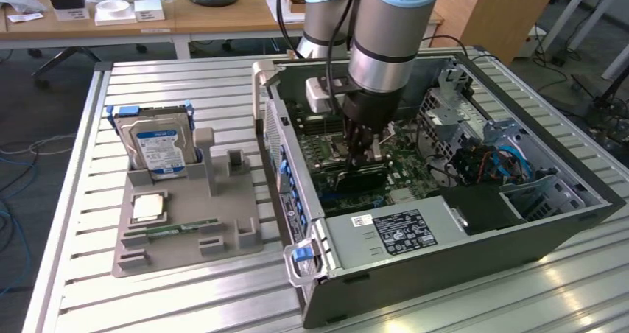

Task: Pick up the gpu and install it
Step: 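Press down on the gpu until it lock into place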

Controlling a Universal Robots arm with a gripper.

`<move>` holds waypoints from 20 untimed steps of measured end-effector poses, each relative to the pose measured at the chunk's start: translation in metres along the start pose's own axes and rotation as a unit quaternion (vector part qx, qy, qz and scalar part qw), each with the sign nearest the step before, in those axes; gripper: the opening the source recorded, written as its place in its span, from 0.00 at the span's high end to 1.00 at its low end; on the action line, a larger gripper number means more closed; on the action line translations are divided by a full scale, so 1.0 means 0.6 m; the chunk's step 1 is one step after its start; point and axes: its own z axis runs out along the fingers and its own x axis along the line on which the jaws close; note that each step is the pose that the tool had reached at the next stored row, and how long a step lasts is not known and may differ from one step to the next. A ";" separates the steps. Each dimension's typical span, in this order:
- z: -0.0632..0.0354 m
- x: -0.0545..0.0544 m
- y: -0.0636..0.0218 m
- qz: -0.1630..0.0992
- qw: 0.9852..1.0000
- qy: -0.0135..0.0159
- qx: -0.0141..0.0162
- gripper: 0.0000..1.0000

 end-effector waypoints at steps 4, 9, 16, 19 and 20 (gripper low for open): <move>0.000 0.000 0.000 0.000 1.000 0.000 0.000 0.89; 0.001 0.000 0.001 0.000 1.000 0.000 0.000 0.89; 0.001 0.000 0.001 0.000 1.000 0.000 0.000 0.89; 0.001 0.000 0.001 0.000 1.000 0.000 0.000 0.89; 0.001 0.000 0.001 0.000 1.000 0.000 0.000 0.89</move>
